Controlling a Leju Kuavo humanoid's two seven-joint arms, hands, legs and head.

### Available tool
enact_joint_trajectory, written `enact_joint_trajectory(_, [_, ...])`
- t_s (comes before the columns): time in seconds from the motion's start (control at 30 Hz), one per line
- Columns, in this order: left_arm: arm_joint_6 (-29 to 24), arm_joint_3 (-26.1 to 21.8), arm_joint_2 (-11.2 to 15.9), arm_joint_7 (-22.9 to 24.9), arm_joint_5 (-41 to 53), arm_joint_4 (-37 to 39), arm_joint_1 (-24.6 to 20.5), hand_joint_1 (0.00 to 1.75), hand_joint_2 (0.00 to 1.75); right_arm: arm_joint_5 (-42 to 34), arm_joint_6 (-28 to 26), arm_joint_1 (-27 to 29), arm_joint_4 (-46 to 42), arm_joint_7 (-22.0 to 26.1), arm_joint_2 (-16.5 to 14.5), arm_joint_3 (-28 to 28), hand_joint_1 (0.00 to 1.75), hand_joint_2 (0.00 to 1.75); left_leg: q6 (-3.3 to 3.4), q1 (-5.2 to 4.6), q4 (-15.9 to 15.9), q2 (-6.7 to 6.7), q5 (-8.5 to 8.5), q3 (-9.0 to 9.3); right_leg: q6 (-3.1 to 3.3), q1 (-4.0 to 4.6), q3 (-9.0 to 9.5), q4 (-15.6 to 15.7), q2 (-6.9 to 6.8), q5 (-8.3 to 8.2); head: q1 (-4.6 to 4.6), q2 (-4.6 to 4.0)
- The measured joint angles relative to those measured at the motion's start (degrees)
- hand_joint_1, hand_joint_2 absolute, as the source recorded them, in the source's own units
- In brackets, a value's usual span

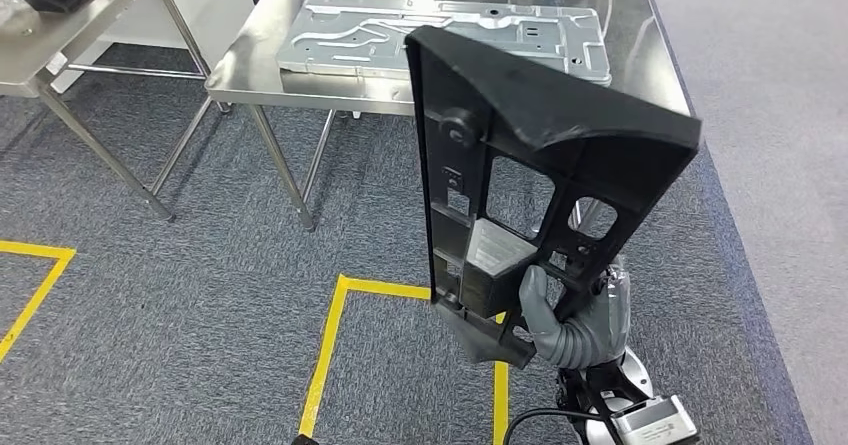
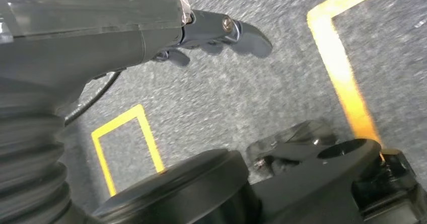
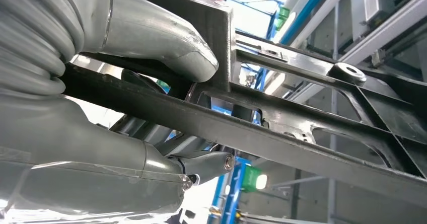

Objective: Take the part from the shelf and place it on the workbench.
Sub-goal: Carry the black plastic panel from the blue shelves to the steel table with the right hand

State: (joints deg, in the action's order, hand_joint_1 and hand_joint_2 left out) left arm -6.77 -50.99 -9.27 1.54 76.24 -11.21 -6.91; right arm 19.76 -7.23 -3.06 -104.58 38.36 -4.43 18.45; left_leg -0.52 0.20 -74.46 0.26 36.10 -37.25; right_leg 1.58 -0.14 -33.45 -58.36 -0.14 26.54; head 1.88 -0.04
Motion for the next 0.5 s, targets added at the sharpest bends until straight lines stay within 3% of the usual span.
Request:
enact_joint_trajectory(0.03, [0.03,-0.01,-0.01,-0.03,0.03,0.00,-0.02,0.00,1.75,0.64,-0.38,-0.12,-0.02,0.07,0.13,0.13,1.75,1.75,0.12,0.00,1.14,0.00,-1.64,0.37,-0.01,0.10,0.41,-0.08,0.10,0.29,-0.01,0.00])
enact_joint_trajectory(0.1, [0.04,-0.01,-0.02,-0.06,0.16,0.00,0.36,0.00,1.75,1.63,-1.07,-0.39,-0.31,0.11,0.39,0.71,1.75,1.75,0.66,-0.03,8.04,-0.02,-6.23,3.16,-0.19,0.24,1.36,-0.22,0.40,0.97,0.02,0.00])
enact_joint_trajectory(0.17, [-0.02,-0.02,-0.04,-0.06,0.23,0.00,0.77,0.00,1.75,2.31,-1.73,-0.61,-0.99,0.32,0.75,1.65,1.75,1.75,1.20,-0.25,13.81,-0.01,-8.09,5.49,-0.63,0.43,1.67,-0.38,0.63,1.43,0.08,0.00])
enact_joint_trajectory(0.27, [-0.08,-0.03,-0.18,-0.05,0.17,0.00,0.98,0.00,1.75,2.77,-2.42,-0.85,-2.55,0.96,1.49,3.36,1.75,1.75,1.85,-0.36,16.24,-0.15,-7.34,6.32,-1.61,0.48,1.31,-0.86,0.57,1.30,0.14,0.00])
enact_joint_trajectory(0.33, [-0.07,-0.03,-0.35,0.08,0.23,0.00,1.06,0.00,1.75,2.61,-2.66,-1.40,-3.81,1.15,1.93,4.44,1.75,1.75,2.33,-0.08,16.98,-0.31,-7.30,7.38,-2.24,0.37,0.48,-2.95,0.47,1.78,0.24,0.00])
enact_joint_trajectory(0.37, [-0.07,-0.03,-0.43,0.17,0.33,0.00,1.10,0.00,1.75,2.38,-2.75,-1.77,-4.41,1.10,2.11,4.88,1.75,1.75,2.51,0.06,17.24,-0.32,-7.12,8.03,-2.58,0.26,-0.86,-5.38,0.44,2.57,0.30,0.00])
enact_joint_trajectory(0.43, [-0.07,-0.03,-0.48,0.33,0.56,0.00,1.22,0.00,1.75,1.92,-2.85,-2.24,-5.32,0.98,2.46,5.55,1.75,1.75,2.74,0.10,17.36,-0.28,-6.43,8.88,-3.21,-0.10,-5.36,-12.31,0.40,4.69,0.40,0.00])
enact_joint_trajectory(0.5, [-0.07,-0.03,-0.50,0.39,0.70,0.00,1.37,0.00,1.75,1.68,-2.87,-2.33,-5.84,0.90,2.80,5.99,1.75,1.75,2.70,0.15,17.36,-0.34,-5.49,9.95,-3.62,-0.52,-9.36,-16.51,0.37,4.74,0.39,0.00])
